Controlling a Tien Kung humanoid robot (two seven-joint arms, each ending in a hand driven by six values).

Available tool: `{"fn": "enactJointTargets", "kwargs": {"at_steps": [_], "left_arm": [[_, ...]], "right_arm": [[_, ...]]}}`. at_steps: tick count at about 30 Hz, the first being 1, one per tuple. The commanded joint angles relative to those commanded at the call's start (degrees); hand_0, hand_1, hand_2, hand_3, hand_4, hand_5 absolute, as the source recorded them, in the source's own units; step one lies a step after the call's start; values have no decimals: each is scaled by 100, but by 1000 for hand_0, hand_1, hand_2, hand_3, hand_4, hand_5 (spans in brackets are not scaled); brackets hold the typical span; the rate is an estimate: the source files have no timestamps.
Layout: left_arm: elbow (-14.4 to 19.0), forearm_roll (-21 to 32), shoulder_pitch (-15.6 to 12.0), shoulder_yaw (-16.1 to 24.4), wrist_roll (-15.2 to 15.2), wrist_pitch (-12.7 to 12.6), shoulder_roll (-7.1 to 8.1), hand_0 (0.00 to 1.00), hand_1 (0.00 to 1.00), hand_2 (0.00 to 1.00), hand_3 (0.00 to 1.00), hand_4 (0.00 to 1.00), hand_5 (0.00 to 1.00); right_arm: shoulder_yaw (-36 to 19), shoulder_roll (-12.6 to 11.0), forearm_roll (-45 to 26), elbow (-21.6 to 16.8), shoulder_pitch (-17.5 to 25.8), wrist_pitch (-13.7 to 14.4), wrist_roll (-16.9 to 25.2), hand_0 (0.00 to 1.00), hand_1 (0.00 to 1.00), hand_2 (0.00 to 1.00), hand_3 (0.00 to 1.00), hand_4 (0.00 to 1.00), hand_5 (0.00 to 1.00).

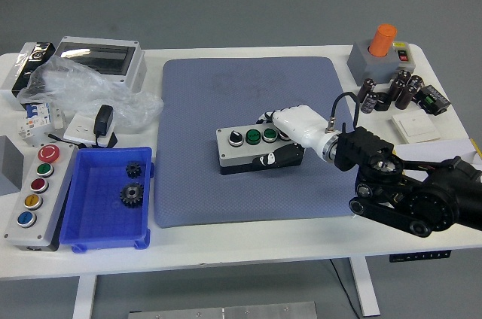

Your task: Pick up the button,place it on the desk,press the button,press the button

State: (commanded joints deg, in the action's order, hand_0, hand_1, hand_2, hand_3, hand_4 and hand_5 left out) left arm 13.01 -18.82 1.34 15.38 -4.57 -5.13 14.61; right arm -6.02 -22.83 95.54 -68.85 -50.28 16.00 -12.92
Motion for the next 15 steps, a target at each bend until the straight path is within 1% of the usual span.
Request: {"fn": "enactJointTargets", "kwargs": {"at_steps": [3, 4, 9, 10, 15], "left_arm": [[1, 0, 0, 2, 1, -1, -1, 666, 680, 604, 616, 581, 400], [1, 0, 0, 3, 2, -1, -1, 666, 680, 603, 616, 581, 399], [0, 6, -5, -3, 3, -4, -2, 666, 680, 603, 616, 581, 399], [0, 7, -5, -6, 3, -4, -3, 666, 680, 603, 616, 581, 400], [0, 9, 2, -12, 5, -4, -2, 666, 680, 603, 616, 581, 400]], "right_arm": [[-1, -9, 11, -37, 13, -19, -100, 672, 732, 772, 812, 998, 642], [-1, -13, 17, -53, 18, -24, -138, 644, 731, 774, 814, 998, 646], [-2, -35, 69, -116, 26, -47, -310, 644, 731, 774, 814, 998, 646], [-6, -39, 79, -124, 27, -53, -343, 613, 732, 779, 817, 998, 653], [-11, -43, 87, -129, 25, -86, -454, 613, 732, 779, 817, 998, 653]]}}
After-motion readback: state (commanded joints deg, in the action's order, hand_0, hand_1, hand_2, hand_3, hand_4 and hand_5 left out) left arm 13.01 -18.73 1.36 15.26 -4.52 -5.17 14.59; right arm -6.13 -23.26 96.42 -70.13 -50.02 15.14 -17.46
